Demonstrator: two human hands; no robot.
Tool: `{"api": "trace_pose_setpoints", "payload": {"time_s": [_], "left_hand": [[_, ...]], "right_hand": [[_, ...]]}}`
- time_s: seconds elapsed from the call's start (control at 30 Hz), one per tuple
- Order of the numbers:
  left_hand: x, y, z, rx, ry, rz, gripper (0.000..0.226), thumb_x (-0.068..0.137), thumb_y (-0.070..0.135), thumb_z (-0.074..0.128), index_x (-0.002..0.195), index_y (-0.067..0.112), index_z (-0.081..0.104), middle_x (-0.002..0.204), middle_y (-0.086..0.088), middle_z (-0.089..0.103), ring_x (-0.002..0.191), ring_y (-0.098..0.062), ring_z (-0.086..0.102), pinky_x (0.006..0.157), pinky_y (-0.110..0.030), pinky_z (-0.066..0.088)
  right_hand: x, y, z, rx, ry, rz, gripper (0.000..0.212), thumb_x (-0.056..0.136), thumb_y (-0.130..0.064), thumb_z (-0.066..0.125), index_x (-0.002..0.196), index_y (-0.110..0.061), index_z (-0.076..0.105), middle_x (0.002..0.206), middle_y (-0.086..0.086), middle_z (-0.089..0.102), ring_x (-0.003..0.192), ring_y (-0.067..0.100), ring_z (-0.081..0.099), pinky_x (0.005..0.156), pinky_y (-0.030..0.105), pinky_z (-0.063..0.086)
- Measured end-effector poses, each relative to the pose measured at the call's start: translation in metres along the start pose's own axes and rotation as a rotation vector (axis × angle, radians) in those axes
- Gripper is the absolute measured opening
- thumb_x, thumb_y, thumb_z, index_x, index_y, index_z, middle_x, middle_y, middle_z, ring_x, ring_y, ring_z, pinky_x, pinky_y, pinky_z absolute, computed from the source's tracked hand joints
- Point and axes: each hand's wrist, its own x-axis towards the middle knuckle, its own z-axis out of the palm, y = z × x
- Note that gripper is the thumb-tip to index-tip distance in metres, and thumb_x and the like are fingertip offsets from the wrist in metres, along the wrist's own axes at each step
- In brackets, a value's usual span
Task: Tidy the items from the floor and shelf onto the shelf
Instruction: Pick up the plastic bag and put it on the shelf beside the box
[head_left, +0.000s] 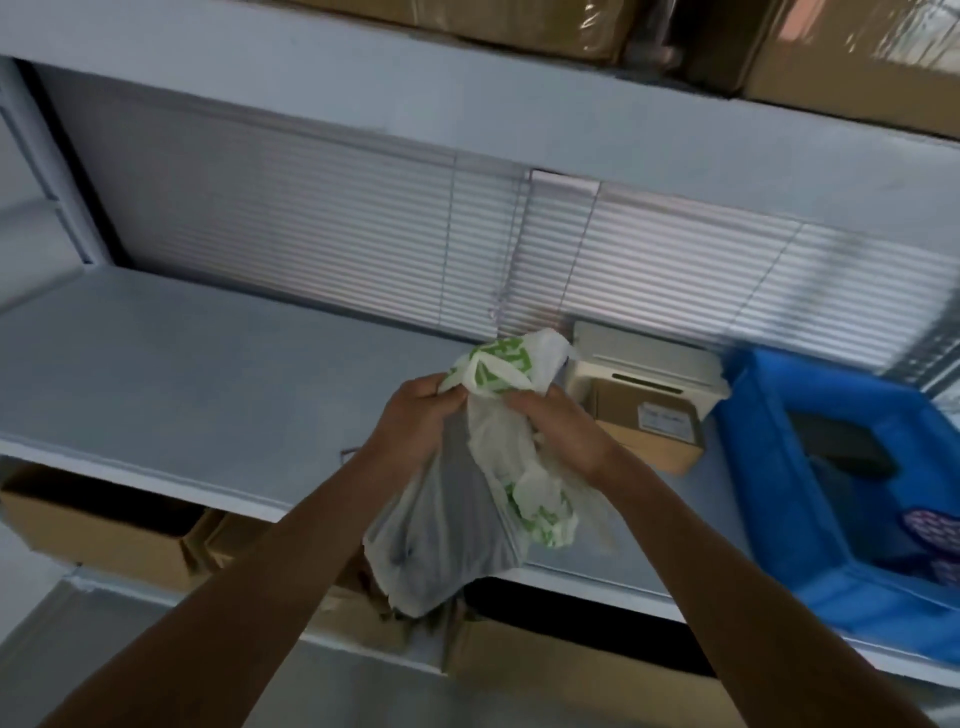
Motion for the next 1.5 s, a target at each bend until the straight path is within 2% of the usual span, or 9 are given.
{"api": "trace_pose_setpoints", "payload": {"time_s": [0.1, 0.23, 0.47, 0.67, 0.77, 0.87, 1.07, 1.27, 1.5], "left_hand": [[0.045, 0.007, 0.024, -0.076, -0.004, -0.06, 0.018, 0.086, 0.005, 0.063, 0.092, 0.016, 0.076, 0.092, -0.005, 0.073, 0.095, -0.023, 0.067, 0.087, -0.033, 0.052], [0.1, 0.003, 0.051, -0.074, -0.05, -0.109, 0.02, 0.07, 0.011, 0.069, 0.088, 0.014, 0.076, 0.096, -0.013, 0.074, 0.095, -0.029, 0.068, 0.088, -0.043, 0.054], [0.181, -0.021, 0.056, -0.149, -0.158, -0.152, 0.026, 0.077, 0.004, 0.07, 0.1, 0.016, 0.073, 0.094, -0.005, 0.073, 0.086, -0.021, 0.069, 0.075, -0.027, 0.057], [0.233, -0.051, 0.038, -0.041, -0.163, -0.126, 0.035, 0.077, 0.027, 0.068, 0.11, 0.017, 0.069, 0.118, -0.016, 0.07, 0.11, -0.033, 0.066, 0.099, -0.045, 0.049], [0.254, -0.073, 0.028, 0.123, -0.049, -0.166, 0.053, 0.077, 0.046, 0.069, 0.125, 0.022, 0.062, 0.123, -0.01, 0.065, 0.112, -0.031, 0.063, 0.098, -0.041, 0.049], [0.253, -0.097, 0.023, 0.011, 0.015, -0.617, 0.082, 0.071, 0.054, 0.071, 0.14, 0.018, 0.043, 0.14, -0.016, 0.05, 0.122, -0.04, 0.054, 0.099, -0.057, 0.046], [0.266, -0.156, 0.056, -0.297, -0.059, -0.56, 0.086, 0.047, 0.008, 0.082, 0.129, 0.0, 0.057, 0.113, -0.02, 0.068, 0.103, -0.037, 0.066, 0.091, -0.053, 0.051], [0.274, -0.178, 0.083, 0.177, 0.063, -0.369, 0.071, 0.077, 0.024, 0.076, 0.14, 0.01, 0.046, 0.135, -0.01, 0.059, 0.122, -0.029, 0.059, 0.086, -0.022, 0.044], [0.248, -0.207, 0.084, 0.677, -0.024, -0.29, 0.096, 0.072, 0.049, 0.069, 0.153, 0.028, 0.022, 0.15, -0.011, 0.04, 0.131, -0.033, 0.044, 0.104, -0.039, 0.043]], "right_hand": [[0.018, -0.01, -0.033, -0.392, -0.155, 0.036, 0.03, 0.081, -0.033, 0.08, 0.101, -0.029, 0.058, 0.09, -0.014, 0.065, 0.079, -0.006, 0.063, 0.069, 0.005, 0.047], [0.055, 0.004, -0.059, -0.797, -0.036, 0.16, 0.032, 0.077, -0.043, 0.081, 0.082, -0.022, 0.058, 0.073, -0.006, 0.056, 0.065, 0.008, 0.055, 0.055, 0.016, 0.038], [0.15, 0.04, -0.073, -0.283, 0.441, 0.176, 0.016, 0.079, -0.006, 0.058, 0.085, -0.012, 0.072, 0.074, 0.01, 0.069, 0.059, 0.022, 0.062, 0.049, 0.027, 0.047], [0.208, 0.034, -0.074, -0.146, 0.587, 0.067, 0.021, 0.071, -0.005, 0.062, 0.063, -0.022, 0.07, 0.067, -0.001, 0.07, 0.068, 0.021, 0.068, 0.061, 0.034, 0.054], [0.237, 0.042, -0.09, -0.152, 0.562, 0.108, 0.022, 0.073, -0.01, 0.065, 0.093, -0.011, 0.074, 0.091, 0.01, 0.075, 0.085, 0.027, 0.071, 0.079, 0.039, 0.06], [0.254, 0.044, -0.1, -0.256, 0.417, 0.208, 0.034, 0.092, -0.018, 0.058, 0.12, -0.002, 0.065, 0.124, 0.022, 0.066, 0.116, 0.038, 0.061, 0.101, 0.044, 0.05], [0.276, 0.06, -0.108, -0.241, 0.348, 0.163, 0.014, 0.096, -0.002, 0.056, 0.102, 0.003, 0.068, 0.1, 0.013, 0.065, 0.098, 0.025, 0.058, 0.089, 0.025, 0.05], [0.279, 0.1, -0.133, -0.178, 0.362, 0.211, 0.022, 0.073, 0.005, 0.079, 0.09, -0.005, 0.071, 0.102, 0.023, 0.072, 0.094, 0.038, 0.069, 0.088, 0.052, 0.055], [0.243, 0.132, -0.128, -0.517, 0.375, 0.26, 0.051, 0.091, -0.038, 0.062, 0.131, -0.007, 0.053, 0.124, 0.018, 0.058, 0.112, 0.036, 0.058, 0.087, 0.038, 0.048]]}}
